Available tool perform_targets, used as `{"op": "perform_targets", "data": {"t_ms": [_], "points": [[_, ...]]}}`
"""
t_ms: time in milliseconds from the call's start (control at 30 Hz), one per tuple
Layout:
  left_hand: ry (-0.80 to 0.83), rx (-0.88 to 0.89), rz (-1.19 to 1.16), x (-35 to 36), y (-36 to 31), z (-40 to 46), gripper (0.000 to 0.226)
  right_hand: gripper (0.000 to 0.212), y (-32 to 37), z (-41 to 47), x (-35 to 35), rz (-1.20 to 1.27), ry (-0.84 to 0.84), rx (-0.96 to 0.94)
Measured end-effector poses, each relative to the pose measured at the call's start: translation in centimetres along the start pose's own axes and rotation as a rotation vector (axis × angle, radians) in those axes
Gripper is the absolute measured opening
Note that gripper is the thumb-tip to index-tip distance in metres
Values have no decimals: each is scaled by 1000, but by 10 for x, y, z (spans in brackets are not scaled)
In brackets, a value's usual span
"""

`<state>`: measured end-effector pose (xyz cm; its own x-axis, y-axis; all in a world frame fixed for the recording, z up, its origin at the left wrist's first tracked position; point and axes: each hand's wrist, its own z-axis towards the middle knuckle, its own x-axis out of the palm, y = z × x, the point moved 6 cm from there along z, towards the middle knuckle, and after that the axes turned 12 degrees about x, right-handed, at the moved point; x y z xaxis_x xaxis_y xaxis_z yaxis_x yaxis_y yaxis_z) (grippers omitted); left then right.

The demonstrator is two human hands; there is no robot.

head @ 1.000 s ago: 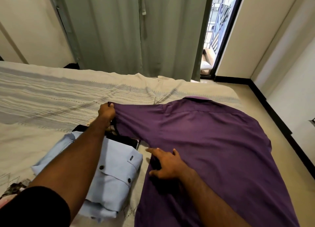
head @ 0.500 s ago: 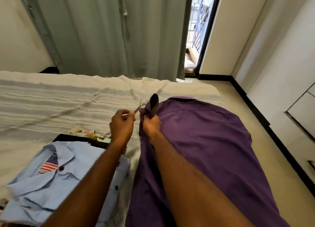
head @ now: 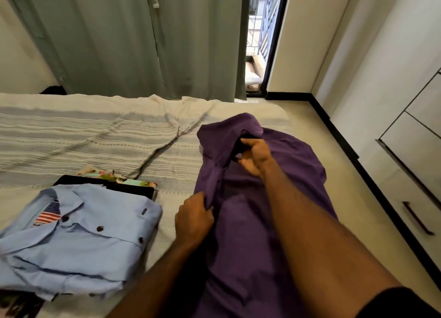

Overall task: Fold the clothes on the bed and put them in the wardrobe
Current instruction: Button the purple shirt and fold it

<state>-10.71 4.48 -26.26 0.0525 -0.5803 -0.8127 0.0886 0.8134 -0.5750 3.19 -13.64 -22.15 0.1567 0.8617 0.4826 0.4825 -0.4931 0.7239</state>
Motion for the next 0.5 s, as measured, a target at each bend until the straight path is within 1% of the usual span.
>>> {"op": "perform_targets", "data": {"t_ms": [33, 100, 167, 200, 267, 333, 400, 433, 467, 500], "points": [[10, 35, 6, 4, -16, 1, 21, 21, 6, -1, -13, 18, -5, -2], [83, 77, 19, 21, -44, 2, 25, 19, 18, -8, -41, 14, -25, 14], [197, 100, 18, 48, -62, -2, 27, 13, 18, -13, -78, -16, -128, 53], [261, 103, 22, 59, -65, -6, 31, 17, 14, -15, -97, -38, -205, 84], [337, 99, 42, 70, -67, -19, 37, 39, 1, -18, -128, -33, -271, 153], [312, 104, 68, 65, -61, -35, 40, 68, -14, -23, -139, 38, -274, 171], [280, 101, 125, 57, -48, -56, 44, 98, -22, -24, -144, 66, -307, 103], [274, 87, 162, 52, -41, -68, 45, 109, -22, -24, -145, 40, -339, 46], [268, 72, 191, 48, -33, -80, 46, 113, -23, -26, -143, -18, -369, 6], [268, 53, 204, 44, -24, -95, 47, 108, -29, -26, -140, -102, -401, 2]]}}
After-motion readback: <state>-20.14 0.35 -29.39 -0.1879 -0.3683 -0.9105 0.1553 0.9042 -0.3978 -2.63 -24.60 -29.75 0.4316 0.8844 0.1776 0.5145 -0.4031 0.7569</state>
